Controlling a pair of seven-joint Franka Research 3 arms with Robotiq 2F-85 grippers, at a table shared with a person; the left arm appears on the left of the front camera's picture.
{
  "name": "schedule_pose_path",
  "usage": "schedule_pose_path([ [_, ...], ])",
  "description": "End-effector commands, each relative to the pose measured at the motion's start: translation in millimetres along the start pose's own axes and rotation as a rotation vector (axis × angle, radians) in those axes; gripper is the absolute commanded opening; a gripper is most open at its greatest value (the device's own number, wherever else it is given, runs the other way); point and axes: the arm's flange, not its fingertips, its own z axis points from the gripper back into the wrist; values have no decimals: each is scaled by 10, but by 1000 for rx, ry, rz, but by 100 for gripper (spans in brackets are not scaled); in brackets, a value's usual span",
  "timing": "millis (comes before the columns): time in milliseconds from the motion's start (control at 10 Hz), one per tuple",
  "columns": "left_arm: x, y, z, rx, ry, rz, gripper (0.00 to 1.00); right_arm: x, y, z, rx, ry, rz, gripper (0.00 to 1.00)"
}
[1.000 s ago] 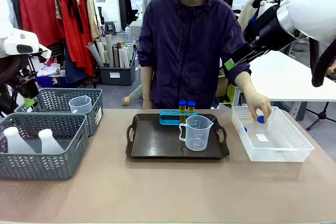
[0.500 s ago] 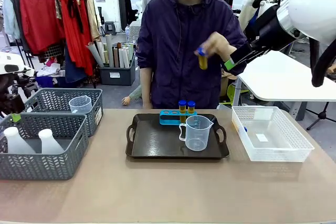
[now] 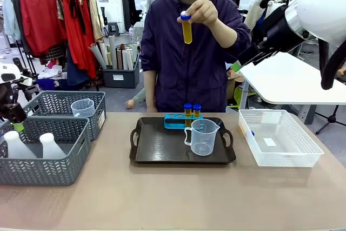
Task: Prepare the laboratory tools.
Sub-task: Pick up one Small flask and place it on the Handle tray.
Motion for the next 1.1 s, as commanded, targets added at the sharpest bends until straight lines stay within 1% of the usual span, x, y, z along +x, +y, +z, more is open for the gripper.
schedule_pose_path([
  [0,-51,72,-158,-34,-1,6,100,-1,-6,7,15,-6,-4,100],
  [400,-85,175,-402,-37,-5,-14,100,-1,-6,7,15,-6,-4,100],
  [900,-57,169,-409,-28,-37,-29,4,-1,-6,7,15,-6,-4,100],
  [1000,-32,165,-419,-28,-39,-37,0,-1,-6,7,15,-6,-4,100],
])
